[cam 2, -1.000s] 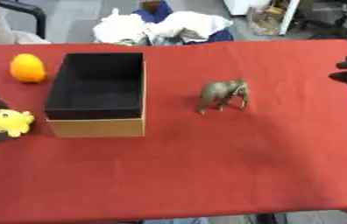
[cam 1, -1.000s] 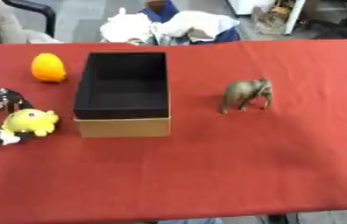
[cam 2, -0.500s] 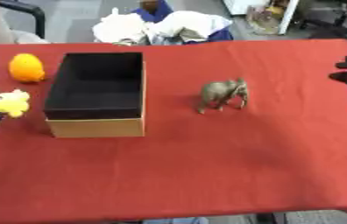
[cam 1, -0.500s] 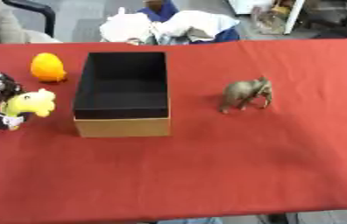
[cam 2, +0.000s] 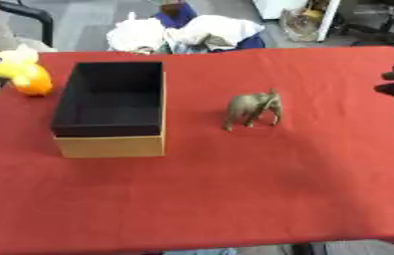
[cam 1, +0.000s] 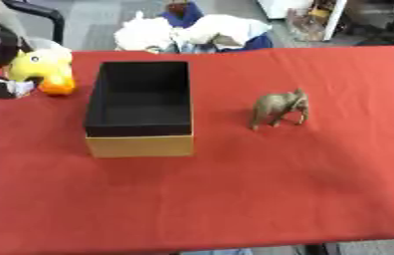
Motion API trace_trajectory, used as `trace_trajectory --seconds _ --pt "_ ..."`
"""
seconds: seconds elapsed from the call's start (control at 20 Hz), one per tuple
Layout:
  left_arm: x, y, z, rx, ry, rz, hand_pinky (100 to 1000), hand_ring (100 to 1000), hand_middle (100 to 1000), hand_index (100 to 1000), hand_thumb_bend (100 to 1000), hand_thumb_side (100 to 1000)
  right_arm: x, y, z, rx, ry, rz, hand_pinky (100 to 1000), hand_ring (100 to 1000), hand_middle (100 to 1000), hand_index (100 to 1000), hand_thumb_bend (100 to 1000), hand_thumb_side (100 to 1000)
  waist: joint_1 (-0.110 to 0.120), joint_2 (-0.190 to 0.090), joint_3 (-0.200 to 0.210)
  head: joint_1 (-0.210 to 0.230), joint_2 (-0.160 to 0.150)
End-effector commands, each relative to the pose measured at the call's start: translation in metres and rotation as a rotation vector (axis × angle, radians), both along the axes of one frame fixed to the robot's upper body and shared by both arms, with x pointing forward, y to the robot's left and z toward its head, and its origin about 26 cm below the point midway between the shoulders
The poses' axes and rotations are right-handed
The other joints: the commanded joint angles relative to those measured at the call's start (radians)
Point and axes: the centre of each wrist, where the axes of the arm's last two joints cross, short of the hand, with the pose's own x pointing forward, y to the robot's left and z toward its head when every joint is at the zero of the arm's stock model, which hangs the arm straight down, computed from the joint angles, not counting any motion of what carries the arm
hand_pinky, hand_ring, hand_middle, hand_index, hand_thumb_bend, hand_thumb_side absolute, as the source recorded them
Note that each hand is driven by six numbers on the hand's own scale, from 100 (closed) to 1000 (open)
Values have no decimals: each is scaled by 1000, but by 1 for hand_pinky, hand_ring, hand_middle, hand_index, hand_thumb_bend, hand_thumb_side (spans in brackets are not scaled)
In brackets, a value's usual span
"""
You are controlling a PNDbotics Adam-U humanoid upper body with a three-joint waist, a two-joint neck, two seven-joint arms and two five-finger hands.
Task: Pick up objects on the table and place them in the box.
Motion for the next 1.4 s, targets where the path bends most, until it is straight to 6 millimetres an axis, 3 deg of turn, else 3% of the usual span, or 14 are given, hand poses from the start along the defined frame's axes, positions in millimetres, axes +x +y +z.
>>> trace_trajectory --seconds 0.05,0.45,0.65,0.7,0.9,1.05,1.15,1.25,1.4 --pt "8 -15 15 -2 -30 -41 339 252 259 423 167 133 4 1 11 -18 -28 24 806 704 726 848 100 652 1 -15 -9 17 5" --pt "24 -63 -5 26 -13 -175 390 274 280 443 174 152 10 11 16 -18 -36 67 806 705 725 848 100 653 6 -7 -40 47 5" --pt "26 -79 -20 73 18 -219 448 321 325 486 158 186 11 13 17 -15 -39 74 807 705 725 848 100 654 8 -4 -50 51 5" --pt "26 -81 -25 92 34 -228 478 362 371 523 169 202 10 13 17 -15 -39 75 807 705 725 848 100 654 8 -3 -52 51 5" --pt "25 -86 -40 224 123 -255 623 543 574 736 276 266 10 13 16 -13 -37 75 807 705 724 848 100 654 9 -3 -51 51 3" --pt "25 -85 -44 288 160 -255 669 628 682 825 387 306 10 14 16 -13 -36 77 807 705 723 847 100 654 7 -3 -50 48 2" --pt "24 -82 -42 314 167 -245 668 637 703 837 431 320 10 13 16 -12 -35 74 807 705 723 847 100 654 6 -3 -47 46 2" --pt "23 -79 -38 318 160 -238 671 642 714 844 450 490 10 13 15 -11 -35 72 807 705 723 848 100 654 5 -3 -44 45 0" --pt "21 -77 -34 315 146 -235 671 642 714 844 450 490 9 13 15 -11 -36 71 807 705 723 848 100 654 4 -3 -43 44 0"
